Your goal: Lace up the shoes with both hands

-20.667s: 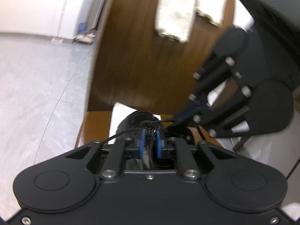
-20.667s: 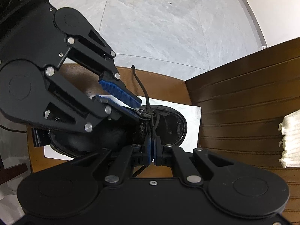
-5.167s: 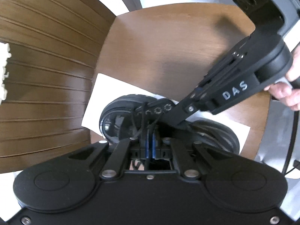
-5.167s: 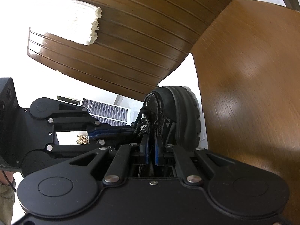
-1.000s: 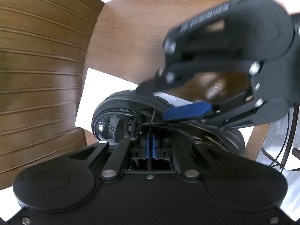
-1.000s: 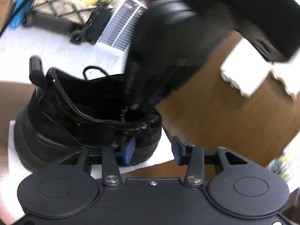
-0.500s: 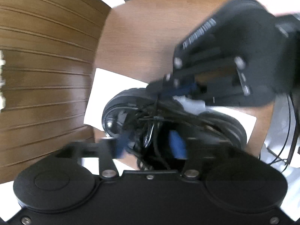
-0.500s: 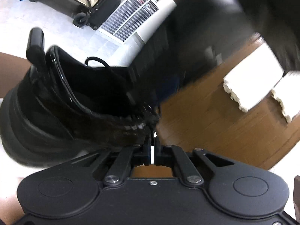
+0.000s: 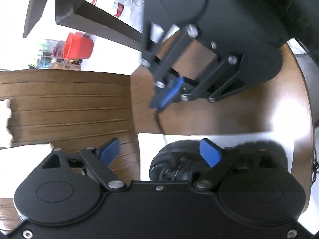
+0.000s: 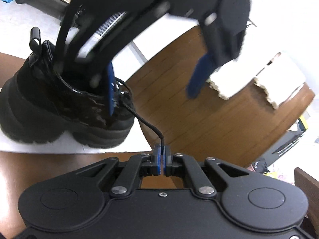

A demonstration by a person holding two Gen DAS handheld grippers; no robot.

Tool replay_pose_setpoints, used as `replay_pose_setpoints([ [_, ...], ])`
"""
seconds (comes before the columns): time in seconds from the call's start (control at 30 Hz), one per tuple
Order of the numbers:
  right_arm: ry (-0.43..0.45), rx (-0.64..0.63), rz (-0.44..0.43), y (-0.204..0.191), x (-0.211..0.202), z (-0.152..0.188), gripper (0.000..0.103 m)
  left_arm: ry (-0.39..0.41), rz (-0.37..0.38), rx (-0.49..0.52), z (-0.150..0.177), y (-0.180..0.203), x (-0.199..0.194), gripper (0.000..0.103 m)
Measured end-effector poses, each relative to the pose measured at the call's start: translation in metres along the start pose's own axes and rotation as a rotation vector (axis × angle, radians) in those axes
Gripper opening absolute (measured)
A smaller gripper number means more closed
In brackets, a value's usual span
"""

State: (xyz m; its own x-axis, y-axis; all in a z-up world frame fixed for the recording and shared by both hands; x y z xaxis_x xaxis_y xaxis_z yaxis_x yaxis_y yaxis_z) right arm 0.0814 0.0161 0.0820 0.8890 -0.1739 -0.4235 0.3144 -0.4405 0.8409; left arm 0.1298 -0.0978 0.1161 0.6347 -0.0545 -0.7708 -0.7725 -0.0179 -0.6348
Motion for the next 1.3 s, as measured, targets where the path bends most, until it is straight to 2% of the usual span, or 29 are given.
replay_pose_setpoints([
  [0.03, 0.000, 0.005, 0.006, 0.001, -0.005, 0.002, 0.002, -0.005, -0.008, 0.005, -0.001, 0.002, 0.004, 0.056],
  [0.07, -0.001, 0.011, 0.012, 0.003, -0.009, 0.004, 0.002, -0.014, -0.019, 0.011, -0.001, 0.006, 0.009, 0.046],
  [0.13, -0.001, 0.021, 0.022, 0.007, -0.016, 0.009, 0.002, -0.012, -0.020, -0.007, -0.003, 0.008, 0.014, 0.003],
  [0.27, -0.017, 0.066, 0.019, 0.016, -0.014, 0.015, 0.002, 0.030, -0.008, -0.112, -0.001, 0.002, 0.013, 0.003],
  [0.33, -0.026, 0.273, -0.038, 0.031, -0.018, 0.025, 0.005, 0.041, -0.006, -0.196, 0.000, -0.003, 0.010, 0.003],
  [0.37, -0.036, 0.413, -0.069, 0.042, -0.019, 0.032, 0.008, 0.045, -0.001, -0.289, 0.002, -0.010, 0.007, 0.003],
  [0.43, -0.053, 0.676, -0.122, 0.065, -0.022, 0.046, 0.024, 0.056, 0.017, -0.449, 0.008, -0.022, 0.004, 0.003],
  [0.47, -0.046, 0.803, -0.132, 0.075, -0.024, 0.055, 0.048, 0.067, 0.028, -0.550, 0.013, -0.030, 0.002, 0.003],
  [0.5, -0.027, 1.020, -0.145, 0.091, -0.027, 0.070, 0.067, 0.073, 0.032, -0.604, 0.017, -0.033, 0.001, 0.003],
  [0.53, -0.003, 1.191, -0.164, 0.101, -0.029, 0.084, 0.069, 0.081, 0.036, -0.662, 0.021, -0.035, -0.001, 0.003],
  [0.6, 0.063, 1.476, -0.225, 0.110, -0.029, 0.108, 0.069, 0.102, 0.043, -0.776, 0.030, -0.039, -0.005, 0.003],
  [0.67, 0.126, 1.693, -0.306, 0.108, -0.024, 0.122, 0.068, 0.124, 0.031, -0.848, 0.035, -0.039, -0.011, 0.003],
  [0.7, 0.155, 1.782, -0.338, 0.103, -0.020, 0.124, 0.066, 0.134, 0.025, -0.865, 0.036, -0.039, -0.013, 0.003],
  [0.77, 0.194, 1.858, -0.369, 0.096, -0.013, 0.118, 0.063, 0.155, 0.019, -0.899, 0.034, -0.037, -0.016, 0.003],
  [0.83, 0.216, 1.880, -0.382, 0.092, -0.008, 0.110, 0.055, 0.183, 0.024, -0.923, 0.025, -0.036, -0.016, 0.003],
  [0.9, 0.232, 1.876, -0.382, 0.086, -0.002, 0.099, 0.023, 0.197, 0.025, -0.914, 0.017, -0.034, -0.014, 0.003],
  [0.97, 0.212, 1.893, -0.377, 0.083, 0.004, 0.096, 0.003, 0.200, 0.018, -0.924, 0.013, -0.034, -0.011, 0.003],
  [1.07, 0.186, 1.963, -0.350, 0.077, 0.009, 0.100, 0.003, 0.207, 0.019, -0.954, 0.018, -0.035, -0.013, 0.003],
  [1.17, 0.197, 1.950, -0.326, 0.078, 0.006, 0.097, 0.003, 0.224, 0.004, -0.897, 0.011, -0.027, -0.022, 0.004],
  [1.2, 0.188, 1.942, -0.320, 0.079, 0.006, 0.098, 0.003, 0.222, -0.014, -0.872, 0.009, -0.022, -0.024, 0.014],
  [1.23, 0.181, 1.935, -0.315, 0.080, 0.007, 0.099, 0.003, 0.203, -0.054, -0.847, 0.009, -0.018, -0.025, 0.029],
  [1.27, 0.169, 1.922, -0.304, 0.082, 0.008, 0.101, 0.003, 0.185, -0.094, -0.823, 0.008, -0.014, -0.025, 0.034],
  [1.3, 0.141, 1.888, -0.273, 0.087, 0.006, 0.104, 0.003, 0.171, -0.124, -0.809, 0.008, -0.011, -0.026, 0.046],
])
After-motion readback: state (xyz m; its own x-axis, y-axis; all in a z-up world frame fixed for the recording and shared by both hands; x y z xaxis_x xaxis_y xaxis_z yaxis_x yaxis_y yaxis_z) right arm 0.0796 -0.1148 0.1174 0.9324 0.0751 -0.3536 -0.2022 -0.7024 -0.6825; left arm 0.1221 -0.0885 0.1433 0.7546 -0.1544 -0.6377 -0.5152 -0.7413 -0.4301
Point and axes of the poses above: each gripper's, at about its wrist camera, not at the fingertips, and x roughly the way its jaws point, y to its right, z to its underside, the point moved 2 cm from there along x, roughly the way its jaws point, and after that the axes turned 8 degrees about -x, right-handed, at the moved point
